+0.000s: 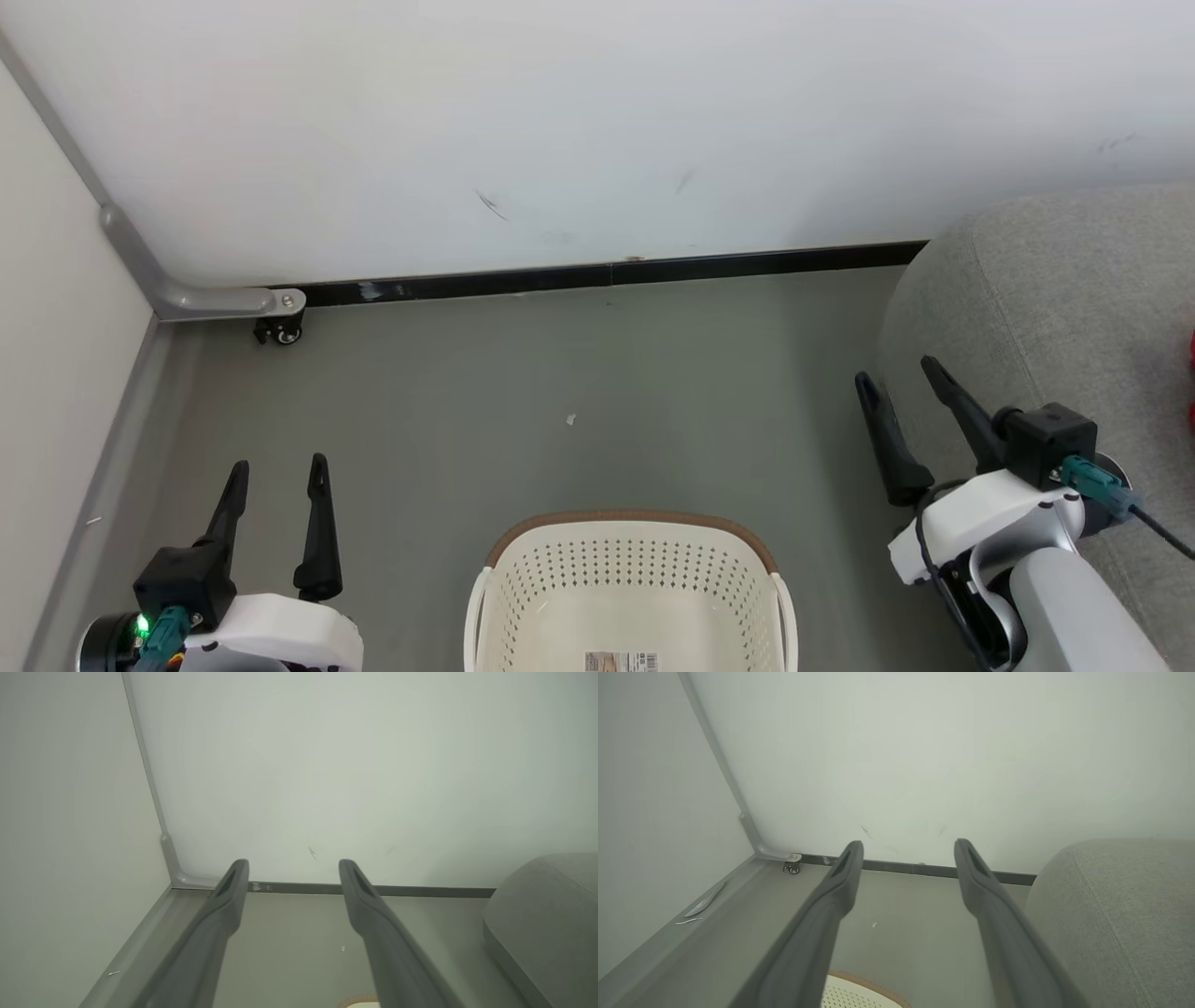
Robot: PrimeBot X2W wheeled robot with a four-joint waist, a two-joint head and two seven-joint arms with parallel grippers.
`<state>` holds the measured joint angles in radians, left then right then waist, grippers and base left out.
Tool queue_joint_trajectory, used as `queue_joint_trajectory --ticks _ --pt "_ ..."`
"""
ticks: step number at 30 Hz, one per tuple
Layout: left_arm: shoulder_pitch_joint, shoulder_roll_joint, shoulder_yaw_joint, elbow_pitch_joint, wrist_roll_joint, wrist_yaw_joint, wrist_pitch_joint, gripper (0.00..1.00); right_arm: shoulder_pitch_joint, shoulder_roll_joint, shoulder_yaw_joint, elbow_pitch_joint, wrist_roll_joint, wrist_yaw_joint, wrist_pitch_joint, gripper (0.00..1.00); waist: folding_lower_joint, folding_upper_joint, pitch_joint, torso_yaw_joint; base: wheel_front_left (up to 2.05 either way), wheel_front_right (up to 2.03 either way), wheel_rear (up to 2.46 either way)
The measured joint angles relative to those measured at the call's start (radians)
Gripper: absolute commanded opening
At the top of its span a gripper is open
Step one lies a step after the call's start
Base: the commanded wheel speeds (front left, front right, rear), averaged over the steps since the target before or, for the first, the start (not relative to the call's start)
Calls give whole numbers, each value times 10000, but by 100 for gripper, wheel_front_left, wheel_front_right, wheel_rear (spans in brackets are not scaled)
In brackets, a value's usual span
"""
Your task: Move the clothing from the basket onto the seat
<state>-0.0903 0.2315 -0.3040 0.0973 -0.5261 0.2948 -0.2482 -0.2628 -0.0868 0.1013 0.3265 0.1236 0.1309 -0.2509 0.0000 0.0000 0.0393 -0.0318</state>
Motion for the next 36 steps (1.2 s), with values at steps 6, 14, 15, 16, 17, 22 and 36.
queue_joint_trajectory --ticks 6,14,15,16,17,22,36 --pt "211 -46 138 150 -2 25 -2 100 581 102 127 -276 -38 0 0 100 0 0 -313 110 0 0 0" --pt "436 -38 117 215 123 31 -12 100 1501 215 100 -460 -107 0 0 100 0 0 -674 212 0 0 0" --pt "452 -33 117 222 174 31 -12 100 1580 228 92 -512 -107 0 0 100 1 0 -711 217 0 0 0" --pt "459 -25 115 228 196 31 -12 100 1622 247 90 -533 -107 0 0 100 0 0 -748 221 0 0 0" --pt "463 -27 115 230 196 31 -12 100 1652 253 86 -558 -107 0 0 100 0 0 -783 223 0 0 0" --pt "592 -35 102 236 280 75 -12 100 1944 274 38 -706 -127 0 0 100 0 0 -918 226 0 0 0" --pt "593 -44 222 119 669 198 -12 100 2243 347 90 -1231 -211 0 0 100 0 0 -971 274 0 0 0"
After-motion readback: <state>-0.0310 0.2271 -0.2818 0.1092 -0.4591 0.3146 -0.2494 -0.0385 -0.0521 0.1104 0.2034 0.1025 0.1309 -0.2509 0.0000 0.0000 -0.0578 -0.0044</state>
